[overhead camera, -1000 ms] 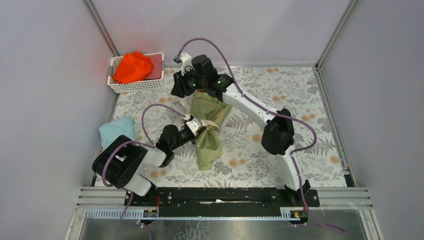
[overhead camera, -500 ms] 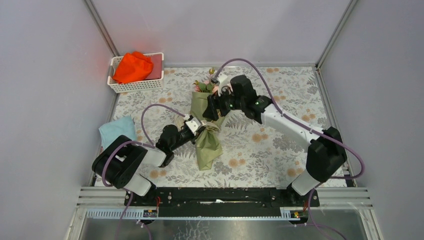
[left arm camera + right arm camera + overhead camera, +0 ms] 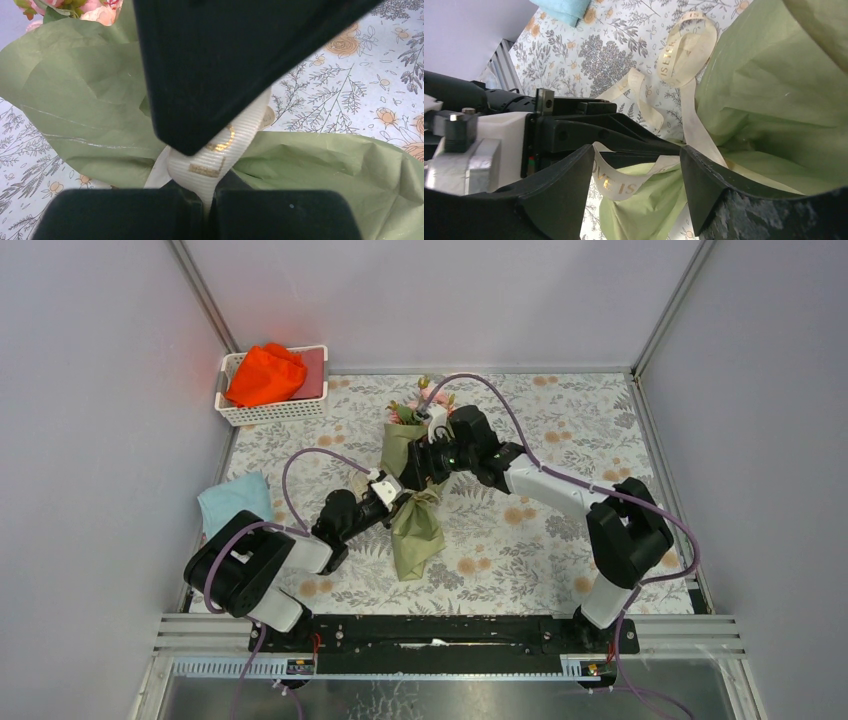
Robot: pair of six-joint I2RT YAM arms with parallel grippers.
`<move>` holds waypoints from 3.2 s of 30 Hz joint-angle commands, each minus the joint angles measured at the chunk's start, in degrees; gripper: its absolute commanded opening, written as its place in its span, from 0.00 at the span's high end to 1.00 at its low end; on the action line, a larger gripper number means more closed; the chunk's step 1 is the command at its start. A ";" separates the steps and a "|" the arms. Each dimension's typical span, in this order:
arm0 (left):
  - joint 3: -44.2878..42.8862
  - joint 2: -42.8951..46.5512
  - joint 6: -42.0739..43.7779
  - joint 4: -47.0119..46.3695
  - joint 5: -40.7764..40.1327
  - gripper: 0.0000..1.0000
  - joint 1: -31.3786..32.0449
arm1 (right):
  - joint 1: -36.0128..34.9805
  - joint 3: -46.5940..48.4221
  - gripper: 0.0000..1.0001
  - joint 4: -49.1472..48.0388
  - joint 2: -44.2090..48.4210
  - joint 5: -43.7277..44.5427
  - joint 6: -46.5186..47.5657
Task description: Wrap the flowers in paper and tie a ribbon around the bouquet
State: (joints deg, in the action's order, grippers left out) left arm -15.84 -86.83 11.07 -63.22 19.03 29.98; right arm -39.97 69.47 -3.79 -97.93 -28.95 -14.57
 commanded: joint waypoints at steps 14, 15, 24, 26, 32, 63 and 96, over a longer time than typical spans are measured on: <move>-1.98 3.40 -0.07 2.73 0.79 0.45 0.35 | 0.86 1.01 1.00 2.25 0.02 -1.12 0.05; -2.17 5.11 0.43 4.71 1.69 0.27 0.35 | 1.24 0.59 1.00 2.03 -0.06 -0.77 -0.26; -20.07 20.62 4.22 55.60 21.82 0.04 -10.00 | 1.85 -2.68 1.00 -1.95 0.81 -0.02 -0.08; -24.51 18.96 -3.42 61.18 16.92 0.03 -13.12 | 1.91 -3.61 1.00 -2.94 1.36 0.03 0.10; -47.79 1.50 -11.98 92.23 -1.44 0.43 -20.21 | 1.88 -4.84 1.00 -3.38 2.59 0.39 1.31; -37.16 0.60 28.05 90.31 10.05 1.00 -11.17 | 1.82 -10.32 0.70 -10.63 5.45 -2.38 8.06; -46.42 -0.30 -12.43 79.13 26.81 1.00 -11.28 | -0.37 -25.61 0.35 -59.81 -6.26 0.14 11.14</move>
State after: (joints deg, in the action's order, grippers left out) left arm -62.52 -86.54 0.23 20.88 43.07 18.65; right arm -39.92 43.38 -58.67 -102.30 -30.70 -4.12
